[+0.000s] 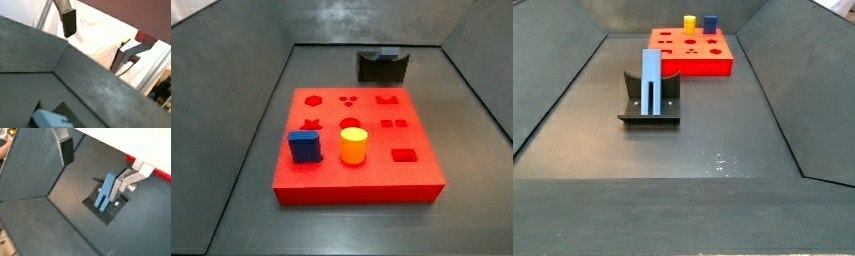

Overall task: Pick up the double-square object. Move up. Place the double-square object on the fixture. Regrasp the double-square object. Move to above the board. Insert the double-square object.
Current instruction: Regrasp the double-square object.

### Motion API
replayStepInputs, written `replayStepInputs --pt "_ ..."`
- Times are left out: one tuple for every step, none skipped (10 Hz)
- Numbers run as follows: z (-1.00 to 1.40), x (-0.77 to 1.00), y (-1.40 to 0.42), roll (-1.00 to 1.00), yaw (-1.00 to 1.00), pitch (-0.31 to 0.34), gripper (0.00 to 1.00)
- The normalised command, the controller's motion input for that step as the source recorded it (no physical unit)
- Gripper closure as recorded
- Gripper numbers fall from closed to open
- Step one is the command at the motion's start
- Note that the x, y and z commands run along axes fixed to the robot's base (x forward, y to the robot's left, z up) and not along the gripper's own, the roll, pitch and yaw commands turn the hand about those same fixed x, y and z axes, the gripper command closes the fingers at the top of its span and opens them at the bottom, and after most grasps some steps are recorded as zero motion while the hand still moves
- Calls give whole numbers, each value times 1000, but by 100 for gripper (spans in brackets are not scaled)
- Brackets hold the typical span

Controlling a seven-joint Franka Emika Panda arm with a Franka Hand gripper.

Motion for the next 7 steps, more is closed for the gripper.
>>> replayStepInputs --pt "-10 94 -50 471 187 152 0" --pt "2 91 -39 315 200 124 0" --pt "4 83 -33 224 206 86 0" --pt "-3 76 -36 189 203 47 0" --pt "-1000 26 44 101 237 13 0" --pt "-1000 30 43 94 219 -7 0" --pt "-1000 41 41 81 184 -52 0"
